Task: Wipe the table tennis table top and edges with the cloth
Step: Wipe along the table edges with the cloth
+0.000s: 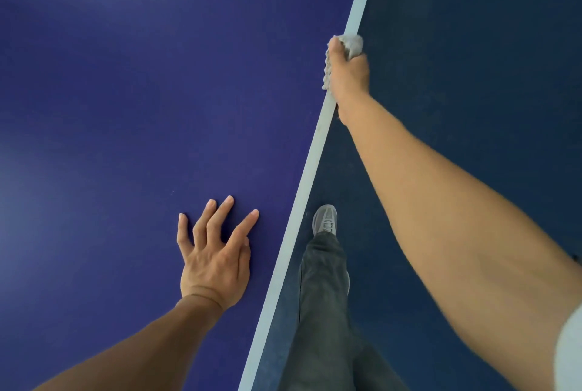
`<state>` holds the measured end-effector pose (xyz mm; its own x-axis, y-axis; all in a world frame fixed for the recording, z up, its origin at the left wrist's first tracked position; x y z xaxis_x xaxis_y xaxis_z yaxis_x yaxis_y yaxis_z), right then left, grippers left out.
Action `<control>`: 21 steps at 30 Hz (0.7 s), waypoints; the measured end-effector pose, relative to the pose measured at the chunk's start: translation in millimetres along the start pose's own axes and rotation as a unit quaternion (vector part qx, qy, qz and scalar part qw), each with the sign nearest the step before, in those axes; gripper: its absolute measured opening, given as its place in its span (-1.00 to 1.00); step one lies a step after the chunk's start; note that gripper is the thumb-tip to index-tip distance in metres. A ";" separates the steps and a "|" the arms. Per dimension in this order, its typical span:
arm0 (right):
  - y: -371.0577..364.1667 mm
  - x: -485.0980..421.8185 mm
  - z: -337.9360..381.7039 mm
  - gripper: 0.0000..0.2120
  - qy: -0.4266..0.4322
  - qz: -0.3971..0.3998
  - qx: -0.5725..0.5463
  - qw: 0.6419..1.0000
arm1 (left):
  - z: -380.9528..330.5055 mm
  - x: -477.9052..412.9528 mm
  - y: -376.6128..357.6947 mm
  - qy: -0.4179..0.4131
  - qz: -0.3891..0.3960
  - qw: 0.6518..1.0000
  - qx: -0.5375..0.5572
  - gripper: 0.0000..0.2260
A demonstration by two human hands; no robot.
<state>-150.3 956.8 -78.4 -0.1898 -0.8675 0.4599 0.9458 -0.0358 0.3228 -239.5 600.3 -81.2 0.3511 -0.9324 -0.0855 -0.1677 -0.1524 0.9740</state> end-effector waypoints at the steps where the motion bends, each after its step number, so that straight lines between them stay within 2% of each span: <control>1: -1.5 2.3 -0.6 -0.77 0.002 -0.008 0.001 1.000 | 0.1 -0.7 0.7 0.002 0.003 1.000 0.002 -0.57; 3: -1.1 21.5 -10.7 -0.79 -0.004 -0.024 -0.012 1.000 | -0.2 -1.3 1.5 0.006 0.009 1.000 0.006 -0.57; 6: 7.3 73.1 -45.1 -0.70 -0.043 -0.035 -0.028 0.998 | 0.5 -1.5 2.3 0.010 0.017 1.000 0.007 -0.56; 11: 22.7 140.1 -88.4 -0.75 -0.099 0.001 -0.033 0.995 | 0.6 -2.9 1.9 0.012 0.026 1.000 0.003 -0.56; 15: 7.4 89.5 -61.6 -0.62 -0.109 -0.023 -0.052 0.992 | -0.2 -3.4 1.8 0.020 0.025 0.999 -0.003 -0.57; 19: -5.7 8.4 -6.3 -0.78 -0.077 -0.011 -0.043 0.996 | -9.3 -6.4 7.2 0.035 0.010 0.999 0.003 -0.59; 21: -4.1 -24.4 16.1 -0.74 -0.069 0.017 -0.024 0.997 | -10.3 -6.8 9.7 0.033 0.004 0.999 -0.003 -0.61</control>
<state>-153.8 986.1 -77.7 -0.1883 -0.7926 0.5799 0.9632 -0.0337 0.2667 -234.0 608.5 -69.1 0.4105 -0.9096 -0.0640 -0.1647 -0.1430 0.9759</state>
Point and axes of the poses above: each hand's wrist, its own x-axis away from the middle knuckle, its own y-axis out of the back of the hand, z = x × y, the point moved 1 cm from there along -x, towards the middle knuckle, and after that the axes turned 13 degrees about -z, right-handed, at the moved point
